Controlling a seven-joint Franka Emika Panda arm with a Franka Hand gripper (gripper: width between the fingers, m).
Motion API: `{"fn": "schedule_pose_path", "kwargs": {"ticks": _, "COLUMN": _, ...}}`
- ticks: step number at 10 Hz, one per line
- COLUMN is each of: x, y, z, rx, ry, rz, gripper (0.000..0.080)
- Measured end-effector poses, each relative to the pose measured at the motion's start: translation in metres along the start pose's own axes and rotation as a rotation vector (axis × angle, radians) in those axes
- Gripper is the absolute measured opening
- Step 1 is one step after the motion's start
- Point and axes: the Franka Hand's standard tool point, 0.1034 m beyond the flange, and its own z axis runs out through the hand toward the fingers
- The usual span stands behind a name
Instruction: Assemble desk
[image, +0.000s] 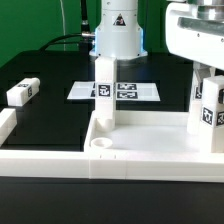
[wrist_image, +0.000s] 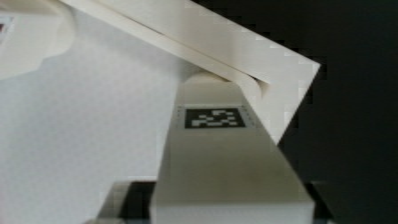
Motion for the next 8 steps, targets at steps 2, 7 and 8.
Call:
{"fn": "schedule_pose_path", "kwargs": {"ticks": 2, "x": -0.0009, "y": 0.0001, "z": 0.0009, "rx": -0.001, "ry": 0.000, "rz": 0.045, "gripper": 0.0353}}
{"fn": "schedule_pose_path", "kwargs": {"ticks": 7, "x": -0.0008, "y": 0.0002, "z": 0.0010, "rx": -0.003, "ry": 0.001, "rz": -0.161, "gripper": 0.0645}}
{"fn": "schedule_pose_path", "kwargs": {"ticks": 8, "x": -0.0005, "y": 0.0002, "z": 0.0010, "rx": -0.003, "ry": 0.001, "rz": -0.254, "gripper": 0.0648}}
